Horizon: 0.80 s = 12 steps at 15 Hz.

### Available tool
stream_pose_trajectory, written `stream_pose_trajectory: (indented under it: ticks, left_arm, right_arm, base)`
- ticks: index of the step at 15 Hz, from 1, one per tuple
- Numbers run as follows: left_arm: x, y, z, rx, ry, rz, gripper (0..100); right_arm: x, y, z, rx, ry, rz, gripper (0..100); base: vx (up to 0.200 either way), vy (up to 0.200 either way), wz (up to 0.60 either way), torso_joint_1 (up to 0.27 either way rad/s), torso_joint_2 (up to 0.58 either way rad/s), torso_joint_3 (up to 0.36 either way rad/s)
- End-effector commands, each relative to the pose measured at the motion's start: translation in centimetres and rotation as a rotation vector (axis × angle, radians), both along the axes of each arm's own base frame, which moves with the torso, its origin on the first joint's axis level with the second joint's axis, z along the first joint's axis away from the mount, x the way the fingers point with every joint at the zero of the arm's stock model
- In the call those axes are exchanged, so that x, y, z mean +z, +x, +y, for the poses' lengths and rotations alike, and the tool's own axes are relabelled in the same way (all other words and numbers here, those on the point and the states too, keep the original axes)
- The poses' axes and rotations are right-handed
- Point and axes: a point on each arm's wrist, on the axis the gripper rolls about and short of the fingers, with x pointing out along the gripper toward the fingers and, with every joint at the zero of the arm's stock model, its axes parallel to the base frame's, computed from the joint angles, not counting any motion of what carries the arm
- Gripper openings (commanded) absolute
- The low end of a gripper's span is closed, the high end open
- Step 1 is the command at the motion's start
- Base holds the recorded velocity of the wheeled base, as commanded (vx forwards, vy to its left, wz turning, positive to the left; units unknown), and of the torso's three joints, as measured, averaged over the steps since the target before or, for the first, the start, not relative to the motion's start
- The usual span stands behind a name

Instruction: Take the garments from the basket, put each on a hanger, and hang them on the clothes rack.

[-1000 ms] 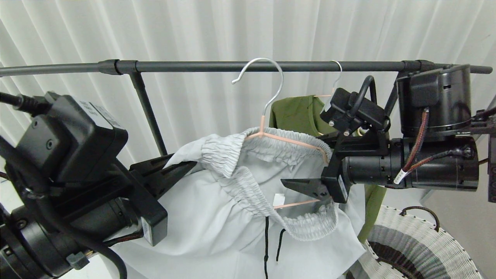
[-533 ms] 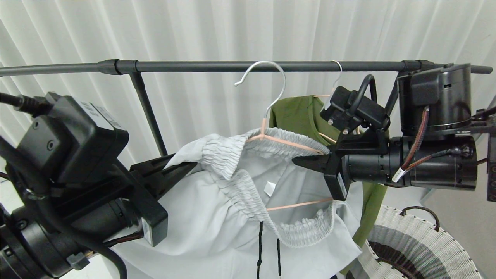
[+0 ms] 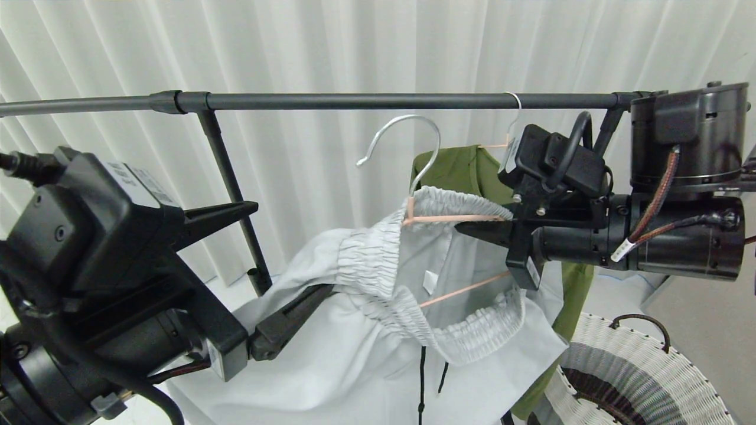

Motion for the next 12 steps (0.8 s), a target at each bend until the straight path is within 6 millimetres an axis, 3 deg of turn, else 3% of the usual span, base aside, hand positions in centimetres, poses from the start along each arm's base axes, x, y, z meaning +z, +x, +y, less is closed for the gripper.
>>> stream_pose_trajectory:
  ticks: [1, 6, 10, 12]
  left_arm:
    - [-0.2, -0.5, 0.5, 0.002, -0.001, -0.001, 100]
    - [-0.9, -1.7, 1.8, 0.000, -0.002, -0.011, 100]
    - [-4.5, -2.4, 2.7, 0.006, 0.108, 0.053, 100]
    - [-6.7, -1.8, 3.8, 0.096, 0.164, 0.122, 100]
  right_arm:
    - [0.6, 0.2, -0.9, -0.020, 0.002, -0.042, 0]
    - [1.8, 1.1, -2.6, -0.136, 0.031, -0.138, 0]
    - [2.9, 1.2, -4.0, -0.203, 0.060, -0.177, 0]
    - [3.1, 0.9, -4.2, -0.205, 0.069, -0.180, 0]
  base:
    - [0.000, 0.000, 0.00, 0.000, 0.00, 0.000]
    - [0.000, 0.000, 0.00, 0.000, 0.00, 0.000]
    - [0.000, 0.000, 0.00, 0.000, 0.00, 0.000]
    - [0.000, 0.000, 0.00, 0.000, 0.00, 0.000]
